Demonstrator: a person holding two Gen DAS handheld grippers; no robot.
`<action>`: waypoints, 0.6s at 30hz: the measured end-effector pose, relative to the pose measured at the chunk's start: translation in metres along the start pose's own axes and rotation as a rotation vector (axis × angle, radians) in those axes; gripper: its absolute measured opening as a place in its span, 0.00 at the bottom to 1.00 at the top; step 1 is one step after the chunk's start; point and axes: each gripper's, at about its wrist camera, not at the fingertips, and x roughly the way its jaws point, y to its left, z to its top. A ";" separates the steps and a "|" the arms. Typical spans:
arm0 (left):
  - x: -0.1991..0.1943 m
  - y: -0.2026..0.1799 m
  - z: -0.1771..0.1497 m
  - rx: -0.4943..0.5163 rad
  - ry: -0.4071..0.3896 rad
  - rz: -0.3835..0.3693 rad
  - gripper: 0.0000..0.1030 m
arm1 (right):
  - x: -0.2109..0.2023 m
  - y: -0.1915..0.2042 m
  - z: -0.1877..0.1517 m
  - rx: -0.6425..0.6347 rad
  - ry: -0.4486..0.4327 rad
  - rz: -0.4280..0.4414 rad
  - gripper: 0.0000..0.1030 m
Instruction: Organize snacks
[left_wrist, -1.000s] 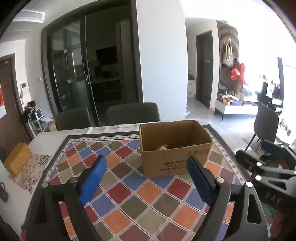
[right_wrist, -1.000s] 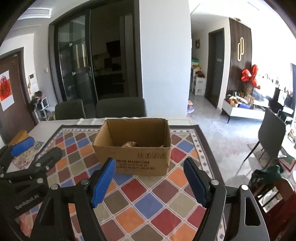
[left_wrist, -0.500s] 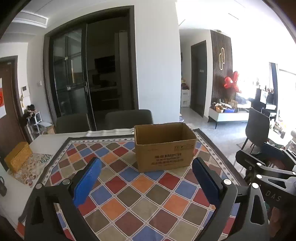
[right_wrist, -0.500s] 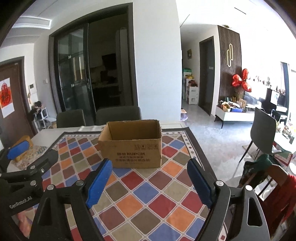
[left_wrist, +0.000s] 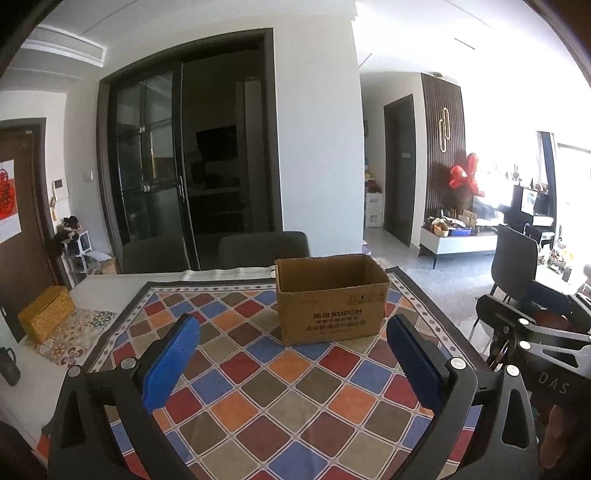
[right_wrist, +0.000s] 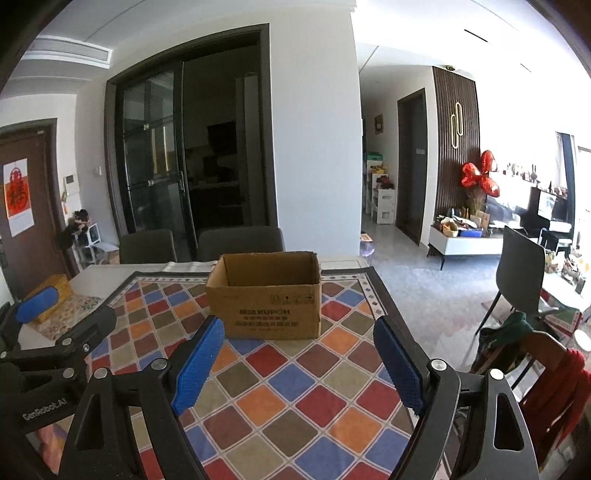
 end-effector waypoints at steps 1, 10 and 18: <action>-0.001 0.001 0.000 -0.003 -0.003 0.001 1.00 | -0.001 0.001 -0.001 0.002 0.000 0.007 0.81; -0.001 0.002 -0.001 -0.012 -0.001 -0.005 1.00 | -0.005 0.004 -0.003 -0.006 -0.005 0.020 0.81; -0.001 0.000 -0.001 -0.011 0.006 -0.008 1.00 | -0.005 0.002 -0.004 -0.004 -0.009 0.014 0.81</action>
